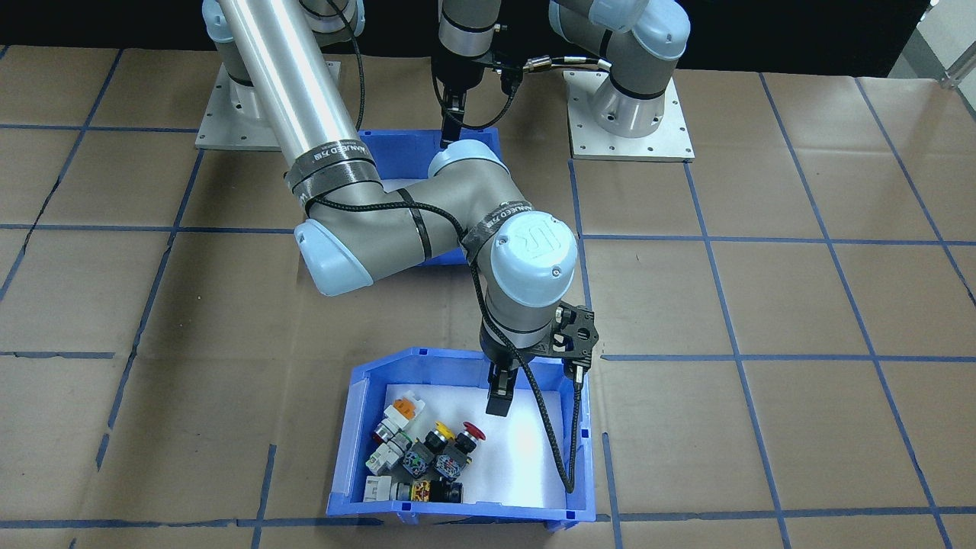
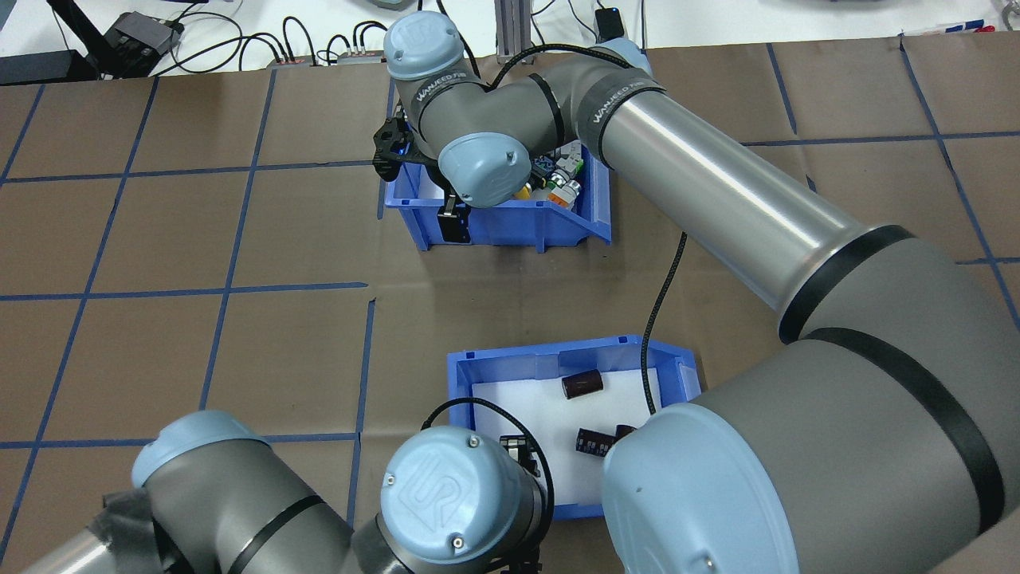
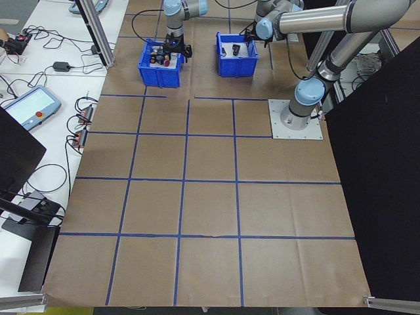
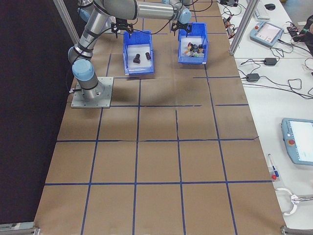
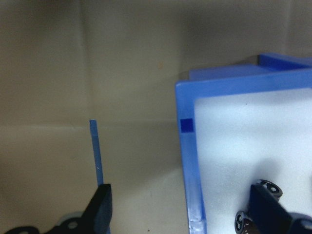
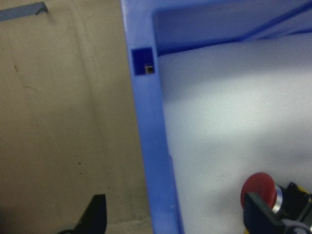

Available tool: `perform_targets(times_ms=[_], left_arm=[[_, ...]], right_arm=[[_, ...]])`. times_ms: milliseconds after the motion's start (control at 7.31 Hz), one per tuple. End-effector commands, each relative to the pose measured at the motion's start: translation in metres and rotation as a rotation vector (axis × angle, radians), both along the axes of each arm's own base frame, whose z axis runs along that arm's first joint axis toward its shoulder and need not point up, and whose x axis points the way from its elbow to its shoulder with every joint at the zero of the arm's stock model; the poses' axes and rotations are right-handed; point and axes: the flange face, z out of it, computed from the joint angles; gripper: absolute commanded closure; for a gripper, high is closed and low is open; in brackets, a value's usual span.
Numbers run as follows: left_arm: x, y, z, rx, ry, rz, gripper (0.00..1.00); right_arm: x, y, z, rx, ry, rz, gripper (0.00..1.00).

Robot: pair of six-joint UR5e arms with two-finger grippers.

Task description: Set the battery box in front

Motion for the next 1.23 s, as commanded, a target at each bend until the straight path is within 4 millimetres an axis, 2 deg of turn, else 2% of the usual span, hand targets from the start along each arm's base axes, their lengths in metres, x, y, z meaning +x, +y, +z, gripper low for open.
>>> perform_targets(times_ms=[0,137,547,684,821,957,1094], left_arm=[[-0.019,0.003,-0.02,-0.011,-0.003,0.005,0.0],[-0.018,-0.001,-0.026,-0.045,-0.043,0.006,0.0],[-0.029,-0.001,-0.039,-0.056,-0.039,0.019,0.03],[-0.033,-0.003,-0.038,-0.081,-0.016,0.019,0.41],[-0.035,-0.004,-0.032,-0.11,0.016,0.022,0.78],[-0.035,-0.003,-0.028,-0.115,0.029,0.022,1.0],[-0.034,-0.003,-0.024,-0.128,0.03,0.009,1.0]], right_arm=[[0.002,0.0,0.006,-0.015,-0.006,0.0,0.0],[0.001,0.001,0.012,-0.022,-0.009,0.001,0.09],[-0.001,0.003,0.017,-0.018,0.004,0.014,0.8],[-0.002,0.004,0.021,-0.03,0.021,0.015,0.93],[-0.005,0.004,0.028,-0.039,0.029,0.015,0.98],[-0.007,0.006,0.036,-0.037,0.037,0.016,1.0],[-0.011,0.006,0.047,-0.052,0.04,0.044,1.0]])
